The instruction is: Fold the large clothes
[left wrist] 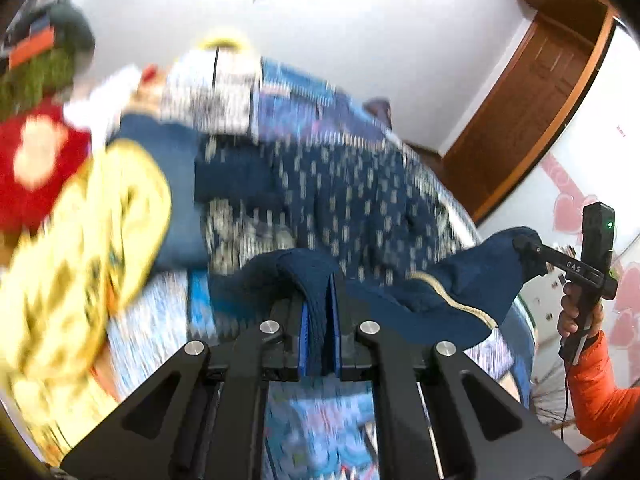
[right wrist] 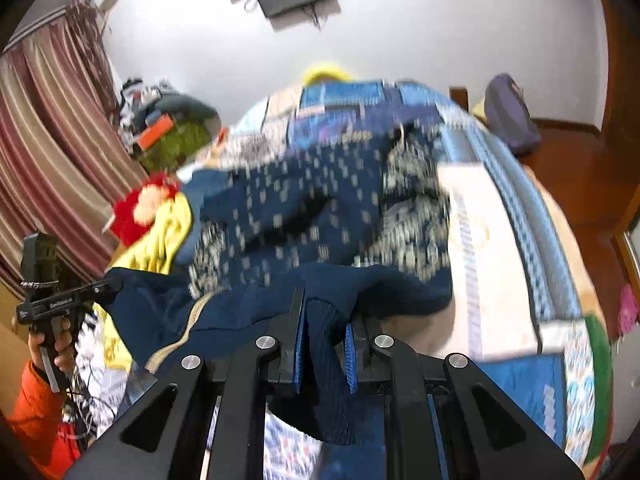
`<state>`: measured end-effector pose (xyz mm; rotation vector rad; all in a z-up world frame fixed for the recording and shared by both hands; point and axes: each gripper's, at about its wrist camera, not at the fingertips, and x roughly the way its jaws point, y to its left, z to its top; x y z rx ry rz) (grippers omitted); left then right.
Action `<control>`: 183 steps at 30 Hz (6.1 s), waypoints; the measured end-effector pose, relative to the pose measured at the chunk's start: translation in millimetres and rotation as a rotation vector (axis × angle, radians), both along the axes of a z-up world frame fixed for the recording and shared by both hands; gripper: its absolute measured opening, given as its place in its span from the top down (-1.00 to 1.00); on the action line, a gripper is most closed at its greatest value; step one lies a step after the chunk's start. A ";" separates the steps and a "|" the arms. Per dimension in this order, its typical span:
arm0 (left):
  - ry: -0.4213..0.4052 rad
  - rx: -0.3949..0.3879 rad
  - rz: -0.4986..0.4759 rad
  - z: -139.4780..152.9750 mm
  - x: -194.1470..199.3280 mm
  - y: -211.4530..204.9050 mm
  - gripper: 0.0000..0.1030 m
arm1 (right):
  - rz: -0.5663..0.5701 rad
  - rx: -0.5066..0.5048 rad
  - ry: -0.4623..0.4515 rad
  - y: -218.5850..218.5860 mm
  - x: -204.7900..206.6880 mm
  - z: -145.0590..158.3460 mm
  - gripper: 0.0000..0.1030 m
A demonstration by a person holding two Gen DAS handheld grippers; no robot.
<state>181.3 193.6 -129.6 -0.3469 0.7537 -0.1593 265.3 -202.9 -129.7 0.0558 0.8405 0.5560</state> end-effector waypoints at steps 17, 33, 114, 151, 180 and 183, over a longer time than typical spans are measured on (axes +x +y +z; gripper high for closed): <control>-0.018 0.064 0.189 -21.8 224.2 68.1 0.85 | -0.127 -0.042 0.024 66.2 240.1 -6.7 0.75; 0.165 0.089 0.204 -92.8 280.2 93.0 0.75 | -0.152 0.022 0.207 34.5 314.2 -65.4 0.73; 0.193 0.332 0.108 -116.7 183.2 14.1 -0.14 | 0.041 -0.377 -0.025 67.0 163.7 -100.9 -0.87; 0.108 -0.590 0.294 -179.6 172.4 63.9 -0.06 | 0.089 -0.280 0.097 107.4 162.7 -120.5 -0.93; -0.237 0.297 0.013 29.3 241.8 -133.7 0.73 | 0.112 -0.260 0.087 118.9 163.2 -88.8 -0.93; -0.231 0.325 -0.076 23.7 249.3 -174.9 0.73 | -0.001 -0.255 0.070 59.4 156.9 -72.4 -0.93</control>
